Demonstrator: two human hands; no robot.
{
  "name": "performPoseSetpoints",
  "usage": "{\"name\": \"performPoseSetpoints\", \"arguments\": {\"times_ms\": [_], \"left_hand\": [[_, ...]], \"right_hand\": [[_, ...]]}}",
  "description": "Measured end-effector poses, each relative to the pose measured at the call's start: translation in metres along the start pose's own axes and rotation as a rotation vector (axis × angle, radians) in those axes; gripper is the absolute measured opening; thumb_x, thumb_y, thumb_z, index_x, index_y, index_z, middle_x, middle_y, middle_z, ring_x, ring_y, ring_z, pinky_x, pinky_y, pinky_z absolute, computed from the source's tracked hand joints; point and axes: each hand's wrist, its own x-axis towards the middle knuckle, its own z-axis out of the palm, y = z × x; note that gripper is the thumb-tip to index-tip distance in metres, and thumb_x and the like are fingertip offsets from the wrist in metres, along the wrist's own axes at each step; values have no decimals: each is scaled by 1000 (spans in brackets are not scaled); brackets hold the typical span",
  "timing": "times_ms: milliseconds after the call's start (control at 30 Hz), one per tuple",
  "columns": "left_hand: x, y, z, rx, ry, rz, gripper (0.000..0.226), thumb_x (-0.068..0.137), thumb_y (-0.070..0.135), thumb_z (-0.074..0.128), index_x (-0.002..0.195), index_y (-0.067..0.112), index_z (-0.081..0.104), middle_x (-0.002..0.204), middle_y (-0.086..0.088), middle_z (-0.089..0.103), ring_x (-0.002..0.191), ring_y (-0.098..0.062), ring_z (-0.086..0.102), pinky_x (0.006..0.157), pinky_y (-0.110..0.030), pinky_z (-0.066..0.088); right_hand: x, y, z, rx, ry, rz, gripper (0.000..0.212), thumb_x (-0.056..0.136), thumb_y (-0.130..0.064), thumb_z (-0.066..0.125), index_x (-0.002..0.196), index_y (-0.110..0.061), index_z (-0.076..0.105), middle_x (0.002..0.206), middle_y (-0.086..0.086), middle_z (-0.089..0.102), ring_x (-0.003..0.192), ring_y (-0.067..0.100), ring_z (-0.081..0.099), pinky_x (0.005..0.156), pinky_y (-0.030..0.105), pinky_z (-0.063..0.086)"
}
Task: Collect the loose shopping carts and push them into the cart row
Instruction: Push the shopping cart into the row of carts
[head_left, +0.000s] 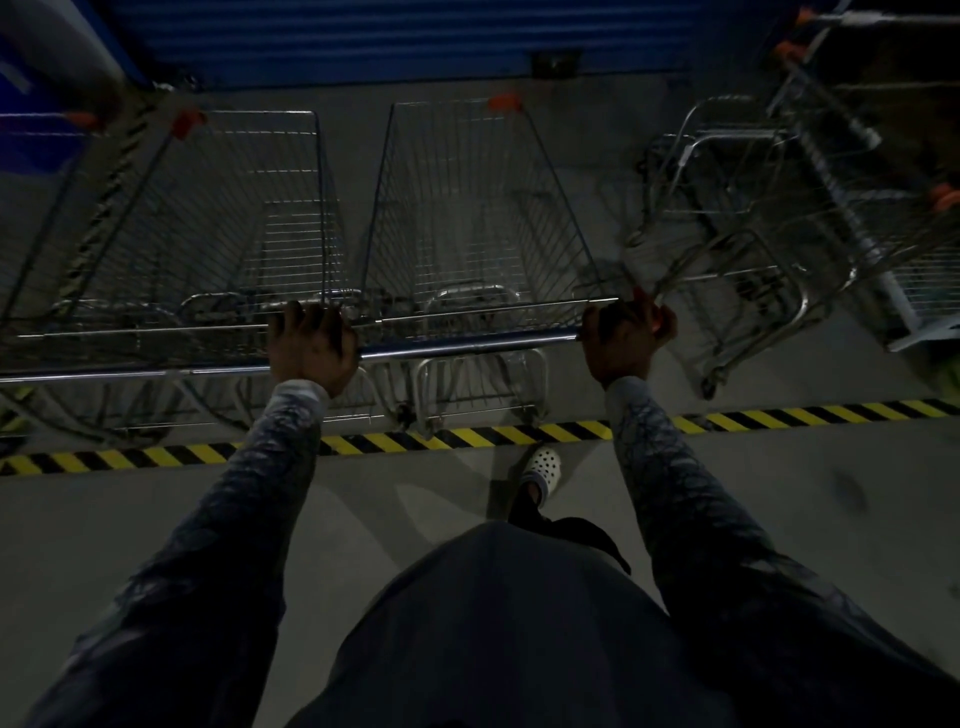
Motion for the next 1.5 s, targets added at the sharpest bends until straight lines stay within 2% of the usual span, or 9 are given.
{"name": "performPoseSetpoints", "arguments": {"times_ms": [200,367,467,633,867,1100,1300,1500], "left_hand": [[1,5,-6,39,-71,28,40,93,35,37,97,7,66,92,-15,68,103,-39,54,90,-46,34],[3,11,-11,79,-171,40,48,90,37,35,107,4,65,91,-19,68,109,-39,50,95,-48,30],[4,16,-14,123,-197,77,48,90,37,36,103,1,64,91,-22,69,111,-39,49,99,-50,26],[4,15,-14,105,-160,108,50,91,36,33,109,0,64,86,-26,67,106,-39,50,97,-52,31],[3,14,-12,77,-119,99,46,92,36,38,108,3,65,87,-24,68,109,-40,50,98,-51,29],[5,11,-7,72,-133,77,40,92,36,41,107,7,64,86,-22,68,108,-40,49,95,-51,32],[5,11,-3,83,-131,69,40,93,36,41,112,9,63,87,-19,69,108,-38,49,94,-51,32],[8,11,-1,88,-156,-9,49,95,42,36,116,4,56,96,-25,64,105,-39,47,96,-52,28]], "right_hand": [[-1,6,0,-22,-41,8,45,94,-40,46,64,-12,65,70,0,66,128,27,53,108,41,12],[3,8,-2,-47,-61,-7,46,95,-40,43,67,-11,65,73,2,67,128,27,53,108,42,13],[5,13,-2,-40,-78,-2,46,95,-40,43,67,-11,65,74,3,68,129,27,52,108,44,15],[7,10,-6,-4,-39,2,39,92,-33,51,66,-7,65,74,7,69,126,31,57,105,40,15],[3,10,-7,-12,-59,23,34,93,-29,59,68,-7,65,79,7,70,130,29,52,108,45,15],[-1,10,-10,-30,-27,-15,39,93,-32,52,66,-8,64,75,6,68,127,32,55,105,42,15],[-5,13,-9,-45,-21,-10,35,93,-32,54,69,-8,64,77,5,68,128,30,54,106,41,14],[-7,13,-8,-29,-52,31,42,94,-37,49,67,-11,65,76,2,69,132,27,49,108,42,12]]}}
